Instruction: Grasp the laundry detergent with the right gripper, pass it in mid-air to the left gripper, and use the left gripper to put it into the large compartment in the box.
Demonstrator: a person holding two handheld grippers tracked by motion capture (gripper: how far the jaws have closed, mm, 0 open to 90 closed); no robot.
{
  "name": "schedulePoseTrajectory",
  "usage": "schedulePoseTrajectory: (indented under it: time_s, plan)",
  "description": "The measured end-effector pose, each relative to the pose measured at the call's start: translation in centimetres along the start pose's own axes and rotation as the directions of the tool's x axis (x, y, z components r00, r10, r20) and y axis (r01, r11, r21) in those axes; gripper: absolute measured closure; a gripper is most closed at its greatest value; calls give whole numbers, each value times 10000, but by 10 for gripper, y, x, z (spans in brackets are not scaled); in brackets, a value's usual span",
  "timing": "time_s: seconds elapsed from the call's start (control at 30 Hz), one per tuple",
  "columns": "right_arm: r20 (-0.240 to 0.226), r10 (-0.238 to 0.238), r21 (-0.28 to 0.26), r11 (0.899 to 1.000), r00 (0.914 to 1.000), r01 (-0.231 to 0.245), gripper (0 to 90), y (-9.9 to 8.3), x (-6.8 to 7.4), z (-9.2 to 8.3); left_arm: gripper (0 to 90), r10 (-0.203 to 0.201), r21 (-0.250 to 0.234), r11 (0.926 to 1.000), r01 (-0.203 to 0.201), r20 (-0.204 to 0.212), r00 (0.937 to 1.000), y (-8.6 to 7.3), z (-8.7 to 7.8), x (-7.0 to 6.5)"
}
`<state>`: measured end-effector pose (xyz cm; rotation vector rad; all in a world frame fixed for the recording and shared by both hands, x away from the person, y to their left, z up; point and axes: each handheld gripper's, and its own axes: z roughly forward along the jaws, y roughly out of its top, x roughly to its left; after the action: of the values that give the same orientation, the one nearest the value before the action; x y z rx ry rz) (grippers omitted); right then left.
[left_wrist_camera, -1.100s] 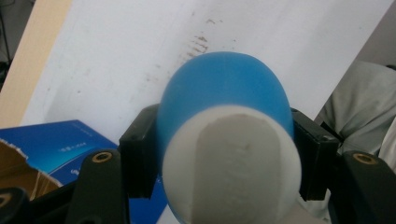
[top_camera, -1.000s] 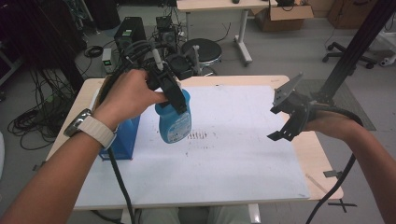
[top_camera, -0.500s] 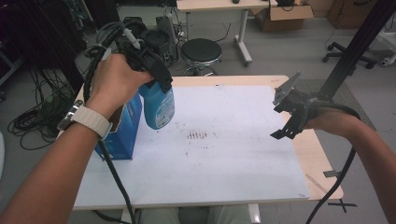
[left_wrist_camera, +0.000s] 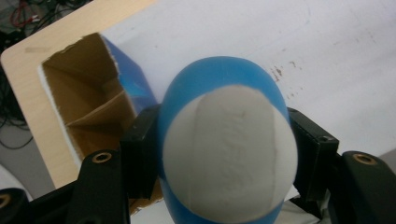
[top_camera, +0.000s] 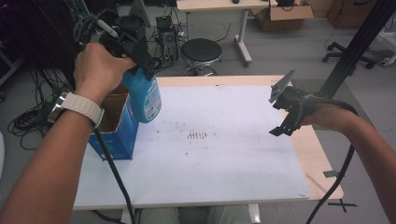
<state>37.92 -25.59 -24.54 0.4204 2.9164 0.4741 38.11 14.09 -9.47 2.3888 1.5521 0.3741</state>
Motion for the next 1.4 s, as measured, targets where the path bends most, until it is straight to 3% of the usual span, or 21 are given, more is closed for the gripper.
schedulePoseTrajectory:
  time_s: [0.2, 0.47, 0.6, 0.8, 0.97, 1.2, 1.4]
  plan:
    - [50, -119, -9, 9999, 9999, 119, 49, 1, 2, 1, 380, -813, -31, 9967, 813, -141, 9966, -4, -5, 21]
    - [59, 61, -35, 10000, 10000, -60, 49, -7, -2, 0, 380, -1870, -276, 9822, 1855, -653, 9802, -14, -12, 53]
    - [74, 108, -18, 9999, 9999, -108, 49, -11, -3, 1, 380, -2387, -319, 9710, 2368, -858, 9673, -19, -14, 67]
    - [102, 175, -1, 9998, 9998, -175, 49, -15, -4, 1, 380, -2792, -378, 9602, 2767, -1264, 9519, -25, -10, 81]
    - [98, 234, 3, 9997, 9997, -234, 49, -17, -4, 1, 380, -2936, -393, 9559, 2910, -1527, 9437, -29, -4, 89]
    - [46, 256, 43, 9997, 9997, -257, 49, -21, -5, 5, 381, -3109, -529, 9504, 3064, -1655, 9359, -36, 10, 96]
    - [51, 279, 70, 9996, 9996, -280, 50, -25, -4, 8, 381, -3161, -523, 9487, 3118, -1704, 9333, -41, 29, 100]
